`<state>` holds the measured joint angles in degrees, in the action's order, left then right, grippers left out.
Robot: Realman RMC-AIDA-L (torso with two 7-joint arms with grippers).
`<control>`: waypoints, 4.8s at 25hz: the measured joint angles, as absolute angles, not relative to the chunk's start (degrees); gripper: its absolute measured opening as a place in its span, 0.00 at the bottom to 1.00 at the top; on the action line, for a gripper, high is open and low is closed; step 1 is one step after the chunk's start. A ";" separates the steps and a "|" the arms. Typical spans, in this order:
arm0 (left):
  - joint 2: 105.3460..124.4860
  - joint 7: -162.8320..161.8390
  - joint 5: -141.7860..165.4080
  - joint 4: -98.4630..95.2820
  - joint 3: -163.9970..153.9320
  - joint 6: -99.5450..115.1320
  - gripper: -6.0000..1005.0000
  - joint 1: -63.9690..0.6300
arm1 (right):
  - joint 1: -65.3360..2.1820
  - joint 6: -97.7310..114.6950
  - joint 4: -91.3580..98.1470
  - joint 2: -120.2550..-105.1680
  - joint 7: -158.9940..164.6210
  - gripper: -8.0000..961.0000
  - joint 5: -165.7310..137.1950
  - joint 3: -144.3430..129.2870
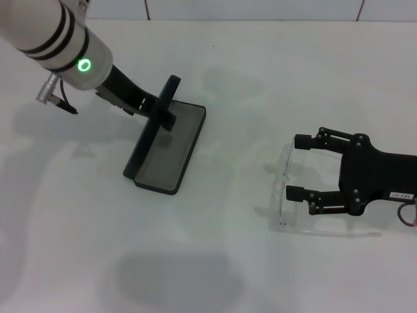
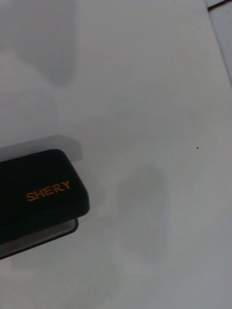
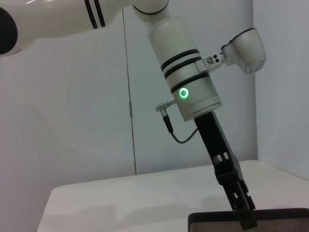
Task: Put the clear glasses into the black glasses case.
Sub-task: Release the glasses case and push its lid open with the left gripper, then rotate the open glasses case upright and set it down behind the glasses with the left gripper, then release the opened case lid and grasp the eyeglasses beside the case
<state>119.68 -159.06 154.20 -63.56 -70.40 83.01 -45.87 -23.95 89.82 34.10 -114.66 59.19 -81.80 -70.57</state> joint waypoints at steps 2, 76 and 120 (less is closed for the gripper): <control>119.70 -159.07 154.11 -63.11 -70.40 82.96 0.84 -45.87 | -24.02 89.82 34.10 -114.68 59.18 0.91 -81.86 -70.57; 119.89 -114.39 149.51 -76.31 -93.83 67.58 0.29 -39.14 | -22.93 89.57 33.57 -115.57 58.88 0.91 -79.97 -69.95; 119.28 -75.06 73.51 -54.43 -59.68 92.13 0.60 -14.76 | -23.12 89.49 40.30 -114.11 77.32 0.90 -80.52 -64.40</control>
